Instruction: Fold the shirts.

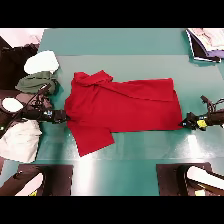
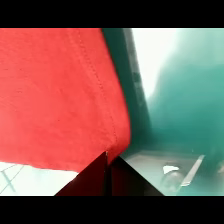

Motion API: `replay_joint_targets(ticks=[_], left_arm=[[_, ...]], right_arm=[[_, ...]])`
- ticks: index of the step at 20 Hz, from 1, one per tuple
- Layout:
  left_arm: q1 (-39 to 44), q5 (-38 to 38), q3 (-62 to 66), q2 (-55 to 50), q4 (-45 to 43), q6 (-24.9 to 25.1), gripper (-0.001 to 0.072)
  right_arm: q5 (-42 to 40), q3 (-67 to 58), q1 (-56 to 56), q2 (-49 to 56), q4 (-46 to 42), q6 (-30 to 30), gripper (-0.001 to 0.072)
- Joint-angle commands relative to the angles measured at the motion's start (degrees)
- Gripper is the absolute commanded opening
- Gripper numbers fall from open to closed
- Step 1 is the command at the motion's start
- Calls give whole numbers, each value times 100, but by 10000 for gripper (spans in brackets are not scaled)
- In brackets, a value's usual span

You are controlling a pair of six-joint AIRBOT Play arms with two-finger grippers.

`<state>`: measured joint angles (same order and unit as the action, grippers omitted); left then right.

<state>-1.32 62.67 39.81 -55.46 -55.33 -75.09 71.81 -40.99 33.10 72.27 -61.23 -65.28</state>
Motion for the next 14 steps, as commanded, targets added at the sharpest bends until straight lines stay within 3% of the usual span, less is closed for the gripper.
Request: replay_joint_targets(ticks=[1, 4, 8, 14], left_arm=[[-2, 177, 400, 7, 26, -17, 22], [-2, 557, 2050, 31, 31, -61, 22], [-2, 981, 5084, 31, 26, -142, 22], [-2, 1178, 8769, 70, 26, -433, 22]], right_arm=[[13, -13, -61, -535, 433, 57, 17], [-76, -459, -61, -1495, 1609, 129, 16], [-249, -2098, -61, -2522, 3045, 114, 16], [-529, -4758, 164, -3318, 2905, -190, 16]])
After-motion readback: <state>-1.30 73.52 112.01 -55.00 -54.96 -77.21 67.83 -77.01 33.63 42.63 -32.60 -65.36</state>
